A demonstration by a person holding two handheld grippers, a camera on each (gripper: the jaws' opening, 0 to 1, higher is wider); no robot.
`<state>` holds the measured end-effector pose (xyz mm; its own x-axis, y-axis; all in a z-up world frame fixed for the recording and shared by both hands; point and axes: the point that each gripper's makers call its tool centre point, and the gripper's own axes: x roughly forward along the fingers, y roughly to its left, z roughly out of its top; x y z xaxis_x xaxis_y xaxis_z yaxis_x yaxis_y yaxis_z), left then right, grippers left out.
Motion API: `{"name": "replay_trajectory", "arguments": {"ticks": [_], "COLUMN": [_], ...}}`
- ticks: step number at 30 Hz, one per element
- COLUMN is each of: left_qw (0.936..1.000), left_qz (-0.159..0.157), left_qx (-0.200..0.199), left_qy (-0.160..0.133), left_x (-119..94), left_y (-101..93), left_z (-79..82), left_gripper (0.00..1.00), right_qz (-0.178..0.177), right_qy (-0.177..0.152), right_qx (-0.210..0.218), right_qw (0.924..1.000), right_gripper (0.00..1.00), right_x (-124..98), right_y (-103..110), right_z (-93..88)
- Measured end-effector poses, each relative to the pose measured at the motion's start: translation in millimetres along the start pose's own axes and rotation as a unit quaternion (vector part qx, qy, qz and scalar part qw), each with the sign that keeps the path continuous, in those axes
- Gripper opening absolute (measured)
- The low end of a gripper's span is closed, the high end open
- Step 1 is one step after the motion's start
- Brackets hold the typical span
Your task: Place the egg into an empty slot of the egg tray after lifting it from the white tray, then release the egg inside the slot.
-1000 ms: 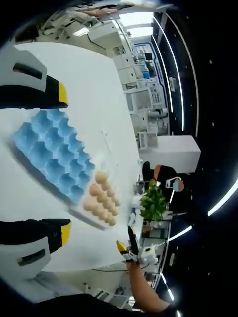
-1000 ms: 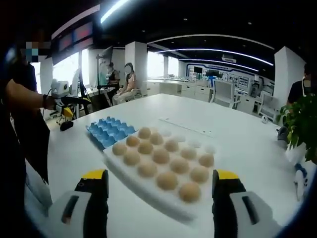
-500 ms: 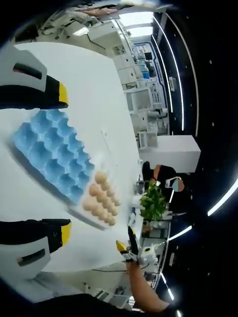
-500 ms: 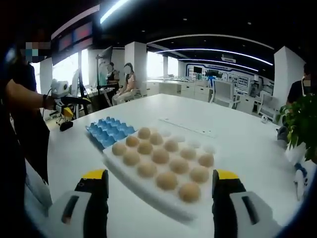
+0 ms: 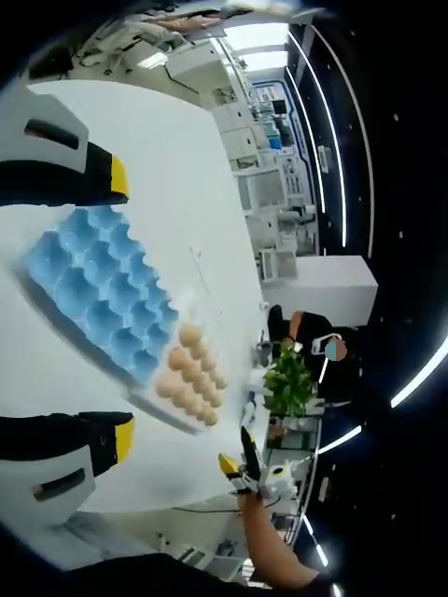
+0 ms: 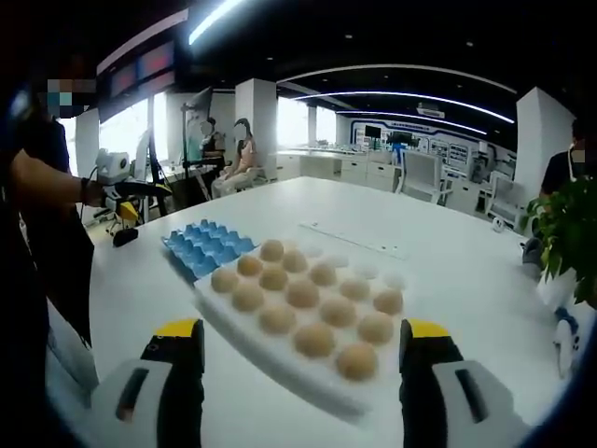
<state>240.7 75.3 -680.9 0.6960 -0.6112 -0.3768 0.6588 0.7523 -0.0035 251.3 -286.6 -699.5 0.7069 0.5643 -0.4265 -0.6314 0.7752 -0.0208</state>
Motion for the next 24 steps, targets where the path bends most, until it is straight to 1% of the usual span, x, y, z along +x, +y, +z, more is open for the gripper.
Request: {"name": "replay_trajectory", "arguments": {"ticks": [15, 24], "left_qw": [1.0000, 1.0000], "left_qz": [-0.001, -0.002], "left_qx": [0.002, 0.001], "left_qy": [-0.001, 0.001], "left_x": [0.8, 0.6], "left_y": [-2.0, -2.1], "left_z": [1.6, 0.0], "left_gripper": [0.94, 0.94], "right_qz": [0.000, 0.000], "right_qy": [-0.001, 0.002], "right_qx": [0.001, 0.001], "right_qw": [1.0000, 1.0000], "right_gripper": [0.90, 0.90], "right_x": [-1.9, -2.8], "right_y": [-0.5, 0.3], "right_z": [0.1, -2.5]}}
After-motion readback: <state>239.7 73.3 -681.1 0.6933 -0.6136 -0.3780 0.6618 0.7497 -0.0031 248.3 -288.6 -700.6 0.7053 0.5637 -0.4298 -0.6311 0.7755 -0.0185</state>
